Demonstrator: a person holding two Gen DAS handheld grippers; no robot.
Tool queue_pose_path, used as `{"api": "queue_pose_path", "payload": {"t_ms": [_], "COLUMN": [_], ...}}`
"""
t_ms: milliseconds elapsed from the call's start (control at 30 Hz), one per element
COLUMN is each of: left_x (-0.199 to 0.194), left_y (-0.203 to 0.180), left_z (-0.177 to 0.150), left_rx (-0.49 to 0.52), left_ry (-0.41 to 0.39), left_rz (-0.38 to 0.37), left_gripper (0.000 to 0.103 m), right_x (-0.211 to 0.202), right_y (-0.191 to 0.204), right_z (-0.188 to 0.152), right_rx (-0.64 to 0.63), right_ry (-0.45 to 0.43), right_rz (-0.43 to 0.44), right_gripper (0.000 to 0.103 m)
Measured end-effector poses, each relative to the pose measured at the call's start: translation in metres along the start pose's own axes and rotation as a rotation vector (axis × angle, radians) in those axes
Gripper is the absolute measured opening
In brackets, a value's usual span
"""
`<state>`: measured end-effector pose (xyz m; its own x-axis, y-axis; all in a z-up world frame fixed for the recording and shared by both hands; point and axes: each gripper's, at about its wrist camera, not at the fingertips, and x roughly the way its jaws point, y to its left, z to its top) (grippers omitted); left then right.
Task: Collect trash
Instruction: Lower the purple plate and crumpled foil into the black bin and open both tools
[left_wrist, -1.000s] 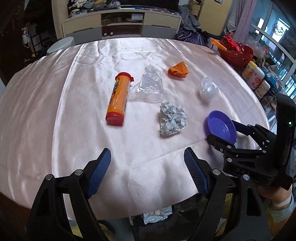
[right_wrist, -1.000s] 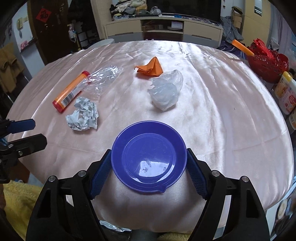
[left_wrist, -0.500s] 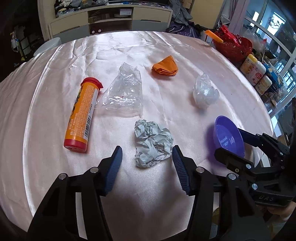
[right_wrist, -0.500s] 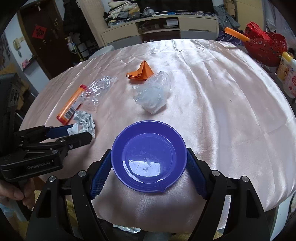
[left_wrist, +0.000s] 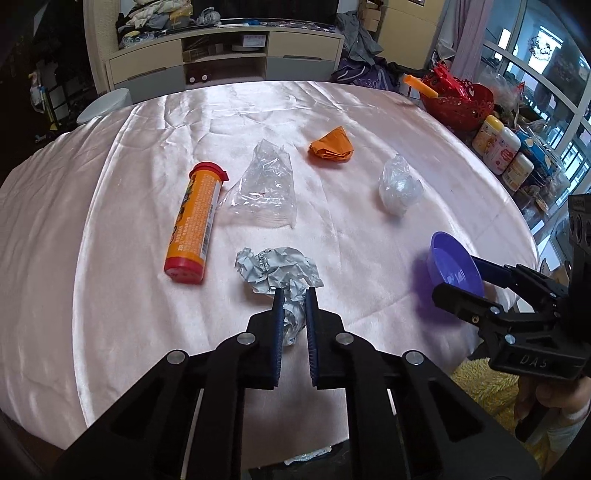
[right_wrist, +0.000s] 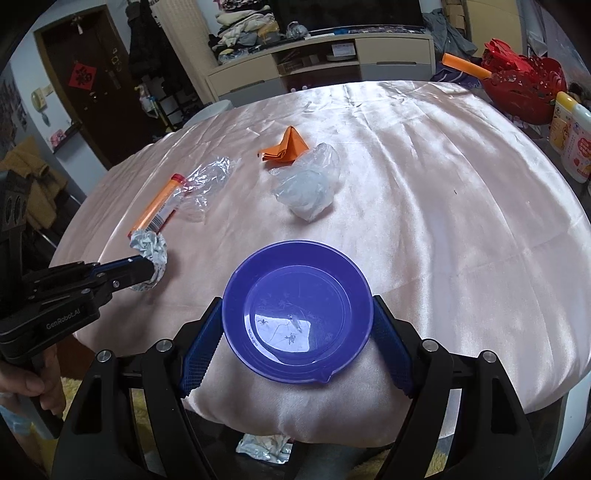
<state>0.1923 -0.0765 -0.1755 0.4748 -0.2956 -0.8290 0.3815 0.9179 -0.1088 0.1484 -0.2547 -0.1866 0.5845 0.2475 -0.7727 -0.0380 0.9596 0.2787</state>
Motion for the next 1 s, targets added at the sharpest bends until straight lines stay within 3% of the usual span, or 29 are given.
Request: {"api": "queue_pose_path", "payload": {"t_ms": [233,533,1000], "left_x": [-0.040,-0.072,-0.033], "left_y": [-0.002,-0.007,0.004], "left_z": [-0.042,-0.109,-0.195], "left_rx": [-0.042,-0.086,-0.156], "left_ry": [-0.032,-0.030,0.120], "left_rz": [-0.027,-0.047,-0.049], "left_gripper": [0.009,0.010,0.010], "right_x": [-0.030,-0.047,-0.004], "right_y": [0.023,0.051,0.060], "right_z": [-0.021,-0.073,-0.141], "right_rx": [-0.018,-0.027,-0.006], "right_ry": [-0.015,0.055,0.228], "right_rz": [0.067,0.155,0.139], "right_gripper": [0.078,0.078,0.078]}}
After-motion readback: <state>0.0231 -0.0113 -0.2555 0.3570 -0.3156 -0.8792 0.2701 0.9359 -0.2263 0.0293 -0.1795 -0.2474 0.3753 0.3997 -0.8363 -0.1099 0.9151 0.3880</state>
